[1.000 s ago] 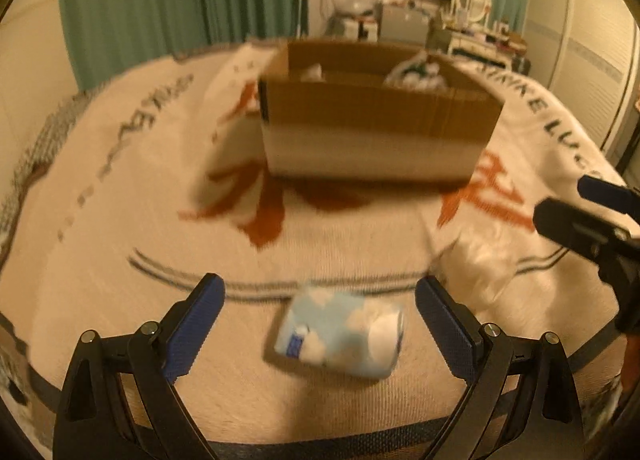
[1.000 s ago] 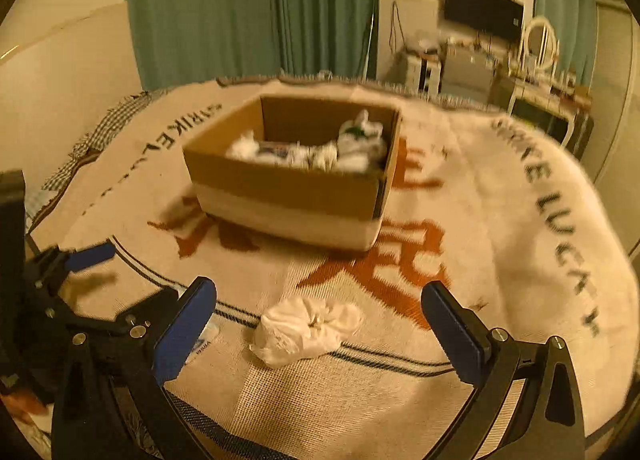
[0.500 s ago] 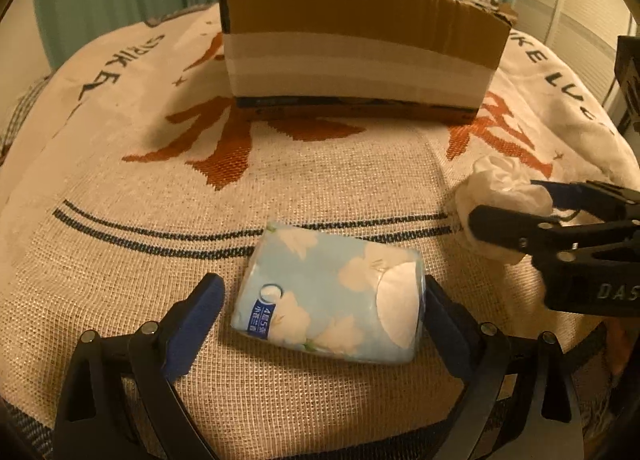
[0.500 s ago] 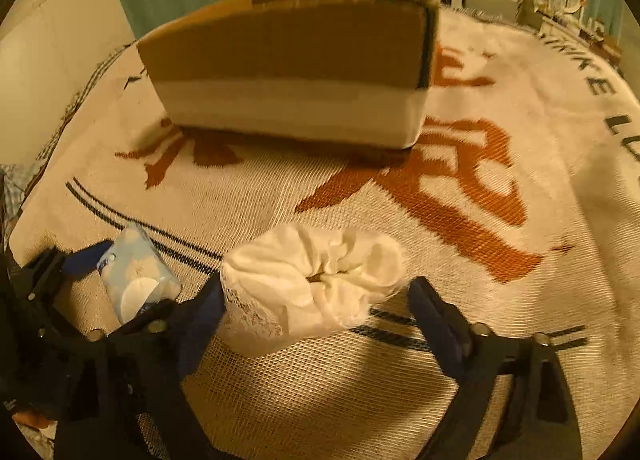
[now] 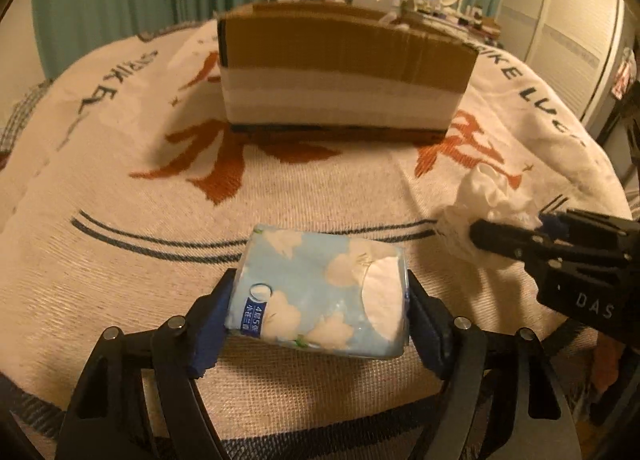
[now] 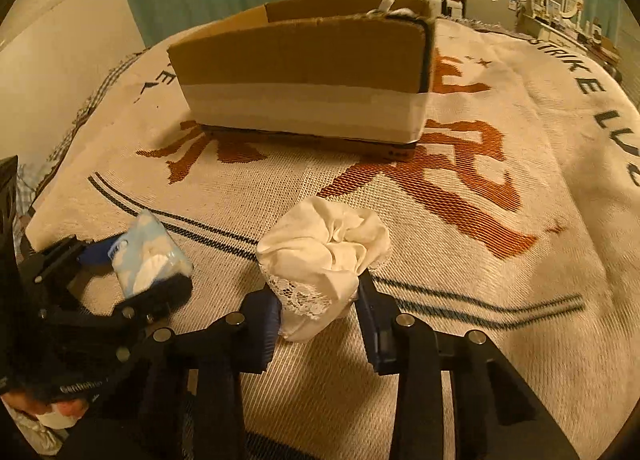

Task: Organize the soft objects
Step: 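Grasp the blue tissue pack with the left tool while the right tool grasps the lace scrunchie, then lower the blue pack and scrunchie into the box and open both tools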

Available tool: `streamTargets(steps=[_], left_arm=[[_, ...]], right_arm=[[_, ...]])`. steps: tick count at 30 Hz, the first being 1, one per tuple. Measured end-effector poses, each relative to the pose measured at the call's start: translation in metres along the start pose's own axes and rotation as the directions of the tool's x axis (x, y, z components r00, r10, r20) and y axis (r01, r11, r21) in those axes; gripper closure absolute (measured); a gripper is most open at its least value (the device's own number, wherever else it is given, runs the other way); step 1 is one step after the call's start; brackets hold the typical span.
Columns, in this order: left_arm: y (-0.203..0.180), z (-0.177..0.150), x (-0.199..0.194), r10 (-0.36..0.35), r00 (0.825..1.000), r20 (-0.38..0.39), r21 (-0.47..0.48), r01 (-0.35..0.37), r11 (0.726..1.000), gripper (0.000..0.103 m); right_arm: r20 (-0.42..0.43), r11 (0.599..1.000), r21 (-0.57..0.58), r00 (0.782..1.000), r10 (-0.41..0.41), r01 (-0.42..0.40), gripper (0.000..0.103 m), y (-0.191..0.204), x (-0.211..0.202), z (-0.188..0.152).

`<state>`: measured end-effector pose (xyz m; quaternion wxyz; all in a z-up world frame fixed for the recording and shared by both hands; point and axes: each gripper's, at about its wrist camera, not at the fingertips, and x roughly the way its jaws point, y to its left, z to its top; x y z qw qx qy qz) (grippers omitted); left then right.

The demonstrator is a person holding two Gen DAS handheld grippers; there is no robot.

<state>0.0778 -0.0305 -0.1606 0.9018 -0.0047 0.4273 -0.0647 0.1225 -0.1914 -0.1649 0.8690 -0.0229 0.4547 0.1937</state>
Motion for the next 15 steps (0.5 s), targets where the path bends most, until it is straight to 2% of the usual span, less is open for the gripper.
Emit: streamTargets(steps=[9,15], left_arm=[[-0.008,0.012,-0.035,0.017,0.997,0.08,0.012,-0.018,1.0,0.026],[-0.012,0.031,-0.06,0.042,0.984,0.171,0.014,-0.045,0.999,0.026]], right_arm=[[0.083,0.999,-0.026,0.996,-0.031,0.033,0.069,0.014,-0.05,-0.005],[0.156,0.997,-0.053,0.987,-0.048,0.057,0.069,0.021,-0.084,0.005]])
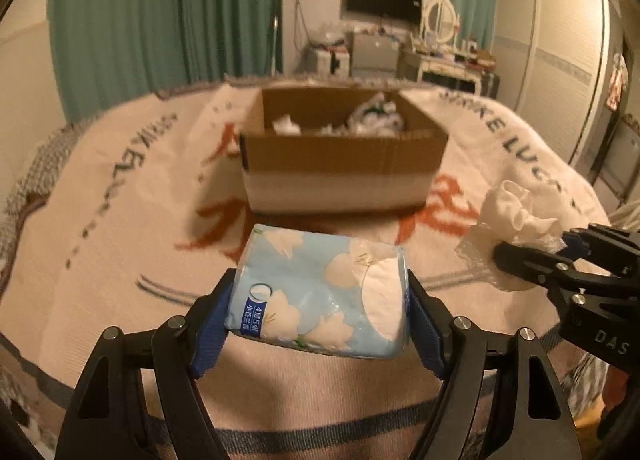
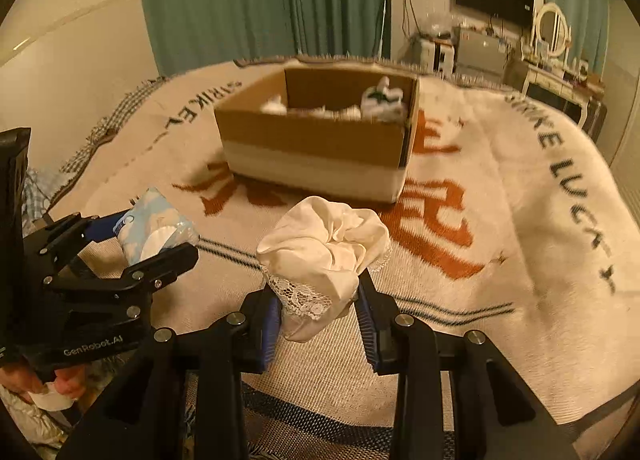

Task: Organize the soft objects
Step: 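Lower the blue pack and scrunchie into the box and open both tools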

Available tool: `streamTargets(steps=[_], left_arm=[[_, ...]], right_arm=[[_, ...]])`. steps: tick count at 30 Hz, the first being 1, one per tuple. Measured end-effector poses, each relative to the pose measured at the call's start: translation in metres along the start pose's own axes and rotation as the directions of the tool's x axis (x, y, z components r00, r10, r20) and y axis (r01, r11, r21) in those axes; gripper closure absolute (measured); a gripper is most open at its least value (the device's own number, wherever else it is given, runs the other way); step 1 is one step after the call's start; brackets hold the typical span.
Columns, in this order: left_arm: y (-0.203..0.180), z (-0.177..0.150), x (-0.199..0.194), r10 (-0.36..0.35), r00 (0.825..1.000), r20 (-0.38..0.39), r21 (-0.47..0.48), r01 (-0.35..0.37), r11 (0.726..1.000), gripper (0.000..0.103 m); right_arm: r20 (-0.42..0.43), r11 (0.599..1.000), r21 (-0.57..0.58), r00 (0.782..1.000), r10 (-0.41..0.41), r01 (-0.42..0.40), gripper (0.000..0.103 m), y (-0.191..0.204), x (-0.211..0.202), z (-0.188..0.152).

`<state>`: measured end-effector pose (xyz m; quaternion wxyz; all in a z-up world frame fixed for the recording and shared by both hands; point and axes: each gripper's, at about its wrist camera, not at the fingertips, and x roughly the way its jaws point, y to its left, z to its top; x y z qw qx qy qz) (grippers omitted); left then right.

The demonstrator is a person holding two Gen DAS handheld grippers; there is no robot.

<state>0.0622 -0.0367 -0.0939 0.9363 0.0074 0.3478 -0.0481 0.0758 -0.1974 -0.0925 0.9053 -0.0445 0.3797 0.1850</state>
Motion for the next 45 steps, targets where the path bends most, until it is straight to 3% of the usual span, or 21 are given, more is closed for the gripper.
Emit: streamTargets(steps=[10,16,22,28,34,40,45], left_arm=[[0.005,0.06,-0.011,0.037,0.993,0.115,0.021,-0.04,0.999,0.026],[0.01,0.105,-0.008,0.054,0.98,0.19,0.042,-0.063,0.997,0.026],[0.017,0.148,0.012,0.031,0.972,0.232,0.065,-0.047,0.997,0.026],[0.027,0.185,0.056,-0.003,0.976,0.218,0.058,-0.009,0.998,0.026],[0.031,0.196,0.12,-0.012,0.991,0.13,0.056,0.005,0.998,0.026],[0.031,0.185,0.165,-0.002,1.0,0.021,0.057,0.001,0.998,0.026],[0.026,0.183,0.164,0.006,1.0,0.028,0.05,-0.007,0.999,0.026]], right_arm=[[0.173,0.999,-0.042,0.985,0.004,0.003,0.069,0.001,-0.045,0.058],[0.235,0.998,-0.069,0.972,0.007,0.009,0.069,-0.002,-0.046,0.104],[0.253,0.997,-0.056,0.966,0.059,-0.046,0.069,-0.016,-0.031,0.15],[0.249,0.998,-0.057,0.967,0.051,-0.038,0.069,-0.027,0.0,0.192],[0.192,0.998,-0.047,0.98,0.049,-0.041,0.069,-0.045,0.059,0.223],[0.098,0.997,-0.057,0.994,0.058,-0.053,0.069,-0.058,0.114,0.227],[0.047,0.996,-0.01,0.994,0.094,-0.094,0.069,-0.072,0.143,0.225]])
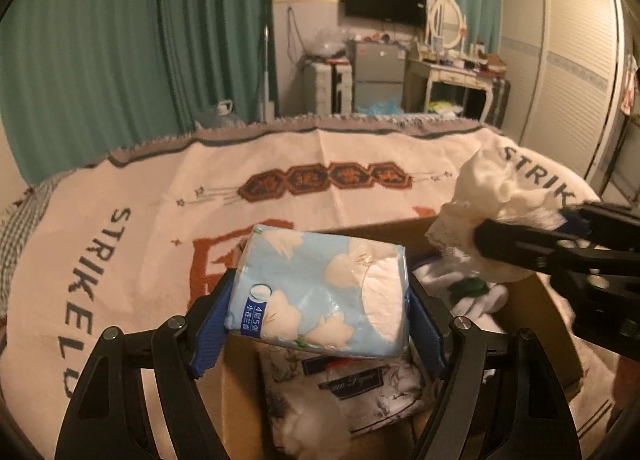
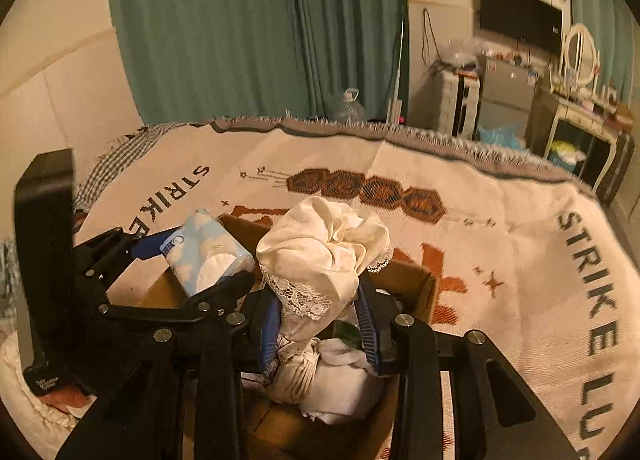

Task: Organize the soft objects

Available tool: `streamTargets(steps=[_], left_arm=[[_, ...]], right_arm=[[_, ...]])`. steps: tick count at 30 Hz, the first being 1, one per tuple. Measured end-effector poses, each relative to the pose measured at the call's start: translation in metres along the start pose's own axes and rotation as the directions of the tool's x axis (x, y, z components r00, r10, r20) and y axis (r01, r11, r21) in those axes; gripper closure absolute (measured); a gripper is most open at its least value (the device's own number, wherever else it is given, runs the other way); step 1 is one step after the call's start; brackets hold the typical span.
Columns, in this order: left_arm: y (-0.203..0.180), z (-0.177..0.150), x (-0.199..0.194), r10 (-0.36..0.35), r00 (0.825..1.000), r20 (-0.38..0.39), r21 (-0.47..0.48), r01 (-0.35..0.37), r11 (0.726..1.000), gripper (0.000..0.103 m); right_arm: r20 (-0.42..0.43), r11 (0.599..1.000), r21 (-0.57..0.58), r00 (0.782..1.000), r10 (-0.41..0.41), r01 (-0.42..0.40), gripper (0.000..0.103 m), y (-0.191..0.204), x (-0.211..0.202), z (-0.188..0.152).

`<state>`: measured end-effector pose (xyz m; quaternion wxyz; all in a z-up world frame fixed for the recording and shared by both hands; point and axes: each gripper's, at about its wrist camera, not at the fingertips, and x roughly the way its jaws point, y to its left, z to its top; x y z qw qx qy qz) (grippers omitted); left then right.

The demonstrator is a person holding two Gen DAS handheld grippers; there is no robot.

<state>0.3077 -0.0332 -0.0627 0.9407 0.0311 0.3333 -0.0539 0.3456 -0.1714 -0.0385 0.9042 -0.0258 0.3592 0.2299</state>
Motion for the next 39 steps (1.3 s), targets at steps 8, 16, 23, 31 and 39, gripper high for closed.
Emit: streamTargets(steps=[8,16,23,31,39], left_arm=[[-0.001,0.004,-0.02,0.022,0.999,0.036,-0.011,-0.022,1.0,0.012],[-0.009,0.023,-0.105,0.059,0.988,0.141,0.005,-0.06,0.998,0.012],[-0.017,0.041,-0.234,0.058,0.934,0.353,0.025,-0.071,0.997,0.011],[-0.029,0.025,-0.353,0.073,0.816,0.573,0.04,-0.117,0.992,0.004],[-0.023,-0.011,-0.383,0.106,0.763,0.638,-0.032,-0.112,0.993,0.003]], right_arm=[[0.038,0.996,0.083,0.999,0.01,-0.013,0.035,-0.008,-0.008,0.002],[0.144,0.997,0.071,0.988,-0.052,0.042,0.033,0.009,-0.089,0.013],[0.276,0.994,0.02,0.955,-0.11,0.108,0.023,0.048,-0.206,0.019],[0.465,0.979,-0.006,0.867,-0.178,0.204,0.007,0.1,-0.343,0.002],[0.57,0.979,-0.023,0.807,-0.152,0.201,0.0,0.125,-0.395,-0.039]])
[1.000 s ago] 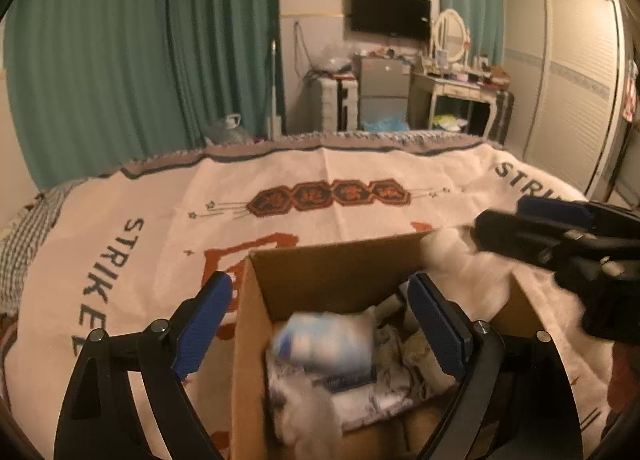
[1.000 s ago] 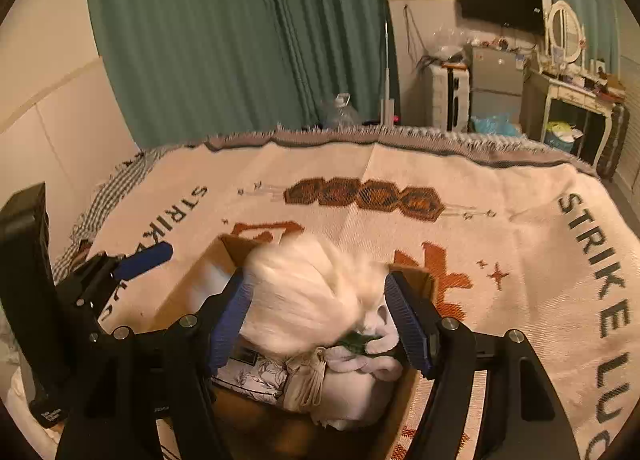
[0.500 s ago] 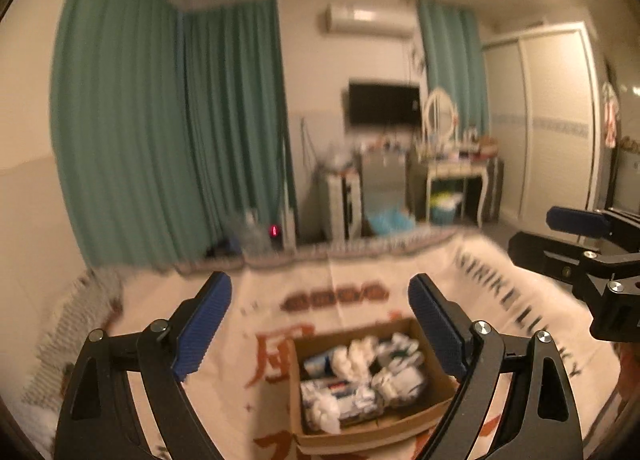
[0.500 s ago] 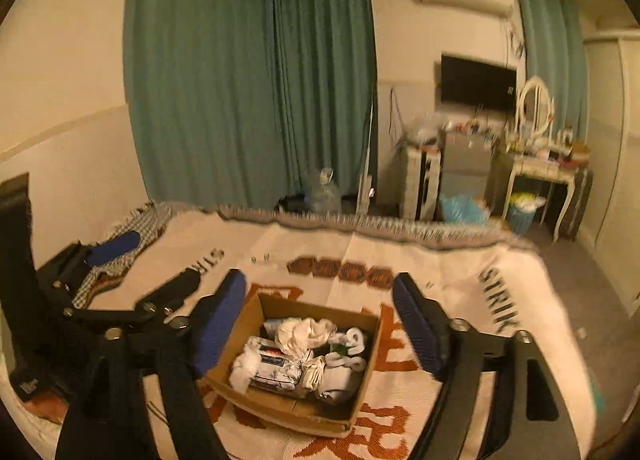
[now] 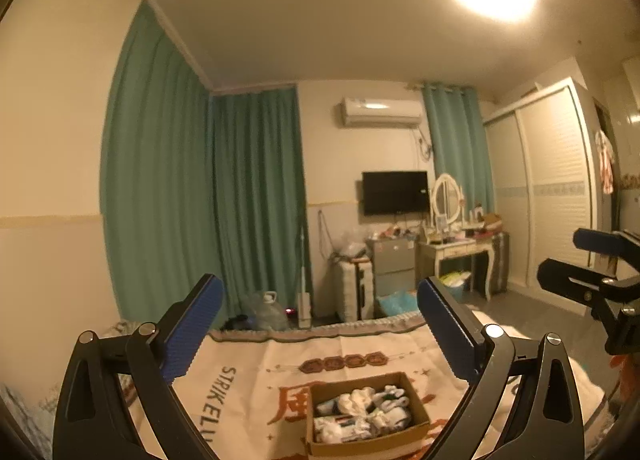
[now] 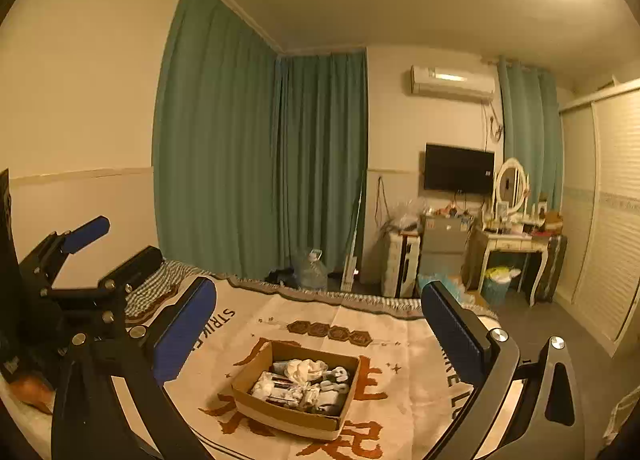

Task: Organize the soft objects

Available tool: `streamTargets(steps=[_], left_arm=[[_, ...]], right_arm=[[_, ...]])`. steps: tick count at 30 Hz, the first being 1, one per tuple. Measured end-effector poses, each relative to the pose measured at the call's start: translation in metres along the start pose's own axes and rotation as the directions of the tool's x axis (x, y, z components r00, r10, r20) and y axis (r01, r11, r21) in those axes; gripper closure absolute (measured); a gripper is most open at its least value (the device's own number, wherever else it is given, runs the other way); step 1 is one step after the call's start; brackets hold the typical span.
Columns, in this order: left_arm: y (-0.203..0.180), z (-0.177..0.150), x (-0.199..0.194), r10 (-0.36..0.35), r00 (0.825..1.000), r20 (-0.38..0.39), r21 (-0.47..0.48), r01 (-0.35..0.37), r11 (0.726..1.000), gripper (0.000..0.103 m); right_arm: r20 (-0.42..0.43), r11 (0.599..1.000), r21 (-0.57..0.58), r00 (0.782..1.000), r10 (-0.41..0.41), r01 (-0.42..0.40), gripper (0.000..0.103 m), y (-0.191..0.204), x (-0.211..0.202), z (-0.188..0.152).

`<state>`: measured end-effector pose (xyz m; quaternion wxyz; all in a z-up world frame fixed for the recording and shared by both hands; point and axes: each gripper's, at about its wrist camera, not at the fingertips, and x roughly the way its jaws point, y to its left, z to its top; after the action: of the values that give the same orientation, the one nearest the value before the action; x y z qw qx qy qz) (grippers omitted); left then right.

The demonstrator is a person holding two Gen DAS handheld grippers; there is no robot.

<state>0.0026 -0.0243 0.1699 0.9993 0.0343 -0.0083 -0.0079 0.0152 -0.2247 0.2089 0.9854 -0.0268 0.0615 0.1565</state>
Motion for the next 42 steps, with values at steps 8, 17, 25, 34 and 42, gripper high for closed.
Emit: streamTargets(steps=[8,17,25,34,42], left_arm=[[-0.003,-0.076,0.002,0.056,0.994,-0.098,0.011,-0.055,0.998,0.003],[-0.006,-0.152,0.032,0.095,0.973,-0.211,0.015,-0.094,0.995,0.004],[-0.003,-0.168,0.033,0.082,0.967,-0.243,-0.009,-0.086,0.996,0.003],[0.0,-0.173,0.032,0.074,0.965,-0.25,-0.019,-0.081,0.997,0.003],[-0.005,-0.175,0.034,0.062,0.964,-0.257,-0.008,-0.066,0.998,0.003]], right_arm=[[0.059,0.998,-0.019,0.996,-0.061,0.063,0.0,0.004,0.006,-0.067],[-0.066,0.998,0.036,0.996,-0.058,0.06,0.0,-0.001,0.059,-0.165],[-0.135,0.995,0.082,0.99,-0.05,0.062,0.0,-0.011,0.081,-0.196],[-0.141,0.995,0.064,0.988,-0.066,0.075,0.0,-0.007,0.081,-0.193],[-0.149,0.996,0.055,0.986,-0.068,0.077,0.0,-0.004,0.083,-0.196]])
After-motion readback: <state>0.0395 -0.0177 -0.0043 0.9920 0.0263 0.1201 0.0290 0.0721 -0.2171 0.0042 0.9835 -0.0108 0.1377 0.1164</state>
